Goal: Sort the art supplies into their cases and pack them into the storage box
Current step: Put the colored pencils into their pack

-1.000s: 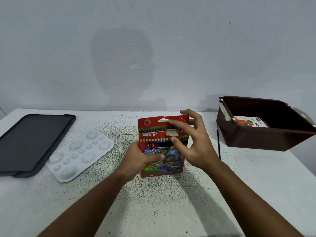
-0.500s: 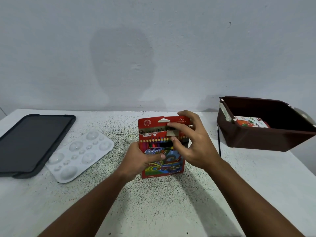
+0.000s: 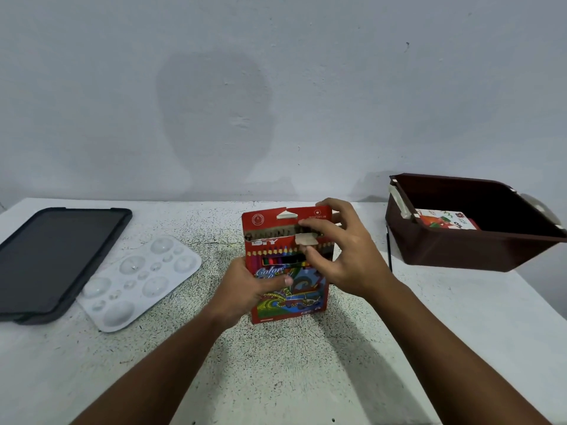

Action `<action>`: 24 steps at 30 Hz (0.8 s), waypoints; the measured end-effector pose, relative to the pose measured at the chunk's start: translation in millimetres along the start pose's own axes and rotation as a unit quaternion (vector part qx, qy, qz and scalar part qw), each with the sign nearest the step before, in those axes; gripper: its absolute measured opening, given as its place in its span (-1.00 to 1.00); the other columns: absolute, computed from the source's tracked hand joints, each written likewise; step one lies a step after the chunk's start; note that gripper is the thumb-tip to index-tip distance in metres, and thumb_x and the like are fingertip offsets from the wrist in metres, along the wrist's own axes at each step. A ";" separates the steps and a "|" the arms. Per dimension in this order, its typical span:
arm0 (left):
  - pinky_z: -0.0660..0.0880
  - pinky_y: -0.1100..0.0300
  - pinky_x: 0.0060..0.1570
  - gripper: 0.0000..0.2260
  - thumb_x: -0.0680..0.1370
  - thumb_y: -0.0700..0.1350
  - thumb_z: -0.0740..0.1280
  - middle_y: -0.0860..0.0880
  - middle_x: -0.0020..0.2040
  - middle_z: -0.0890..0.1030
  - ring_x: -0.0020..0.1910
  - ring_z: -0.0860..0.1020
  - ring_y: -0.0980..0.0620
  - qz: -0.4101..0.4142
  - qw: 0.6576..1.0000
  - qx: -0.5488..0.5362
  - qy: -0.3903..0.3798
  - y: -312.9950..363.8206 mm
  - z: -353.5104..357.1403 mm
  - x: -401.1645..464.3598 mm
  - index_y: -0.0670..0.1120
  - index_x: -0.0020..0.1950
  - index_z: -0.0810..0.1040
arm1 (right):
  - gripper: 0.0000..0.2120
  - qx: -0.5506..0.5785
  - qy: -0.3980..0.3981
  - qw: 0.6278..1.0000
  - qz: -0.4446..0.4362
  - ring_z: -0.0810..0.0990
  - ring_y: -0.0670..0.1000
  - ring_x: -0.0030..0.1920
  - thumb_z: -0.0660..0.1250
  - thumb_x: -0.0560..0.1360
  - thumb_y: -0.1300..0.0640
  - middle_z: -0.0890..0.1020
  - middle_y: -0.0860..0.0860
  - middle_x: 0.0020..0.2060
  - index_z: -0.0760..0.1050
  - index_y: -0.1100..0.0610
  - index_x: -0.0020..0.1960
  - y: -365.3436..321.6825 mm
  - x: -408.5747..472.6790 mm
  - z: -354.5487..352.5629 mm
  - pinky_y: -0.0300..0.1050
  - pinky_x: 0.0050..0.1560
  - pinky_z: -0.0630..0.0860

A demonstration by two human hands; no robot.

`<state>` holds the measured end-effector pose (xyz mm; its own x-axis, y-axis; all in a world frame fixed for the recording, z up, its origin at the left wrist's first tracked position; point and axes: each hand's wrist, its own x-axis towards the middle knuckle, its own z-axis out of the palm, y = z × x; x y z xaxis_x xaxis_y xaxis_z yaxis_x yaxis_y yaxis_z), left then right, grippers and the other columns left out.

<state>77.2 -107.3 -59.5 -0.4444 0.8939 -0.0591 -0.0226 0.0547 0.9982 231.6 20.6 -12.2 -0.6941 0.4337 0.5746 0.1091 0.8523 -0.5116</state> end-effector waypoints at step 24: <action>0.64 0.01 -0.14 -0.70 0.34 -0.30 0.53 -0.09 -0.08 0.72 -0.11 0.70 -0.11 -0.022 0.999 -0.026 0.009 -9.5 -1.1 2.5 -0.19 0.04 0.59 | -0.52 0.350 -0.056 0.896 0.267 0.67 0.06 0.00 0.47 0.34 0.39 0.67 0.10 0.00 0.45 0.14 0.20 11.0 -1.2 6.1 0.00 -0.04 0.62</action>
<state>75.3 -106.1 -69.1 -0.4588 0.8825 -0.1032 -0.0882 0.0703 0.9936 229.3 27.7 -22.4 -0.7467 0.6603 0.0810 0.0009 0.1228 -0.9924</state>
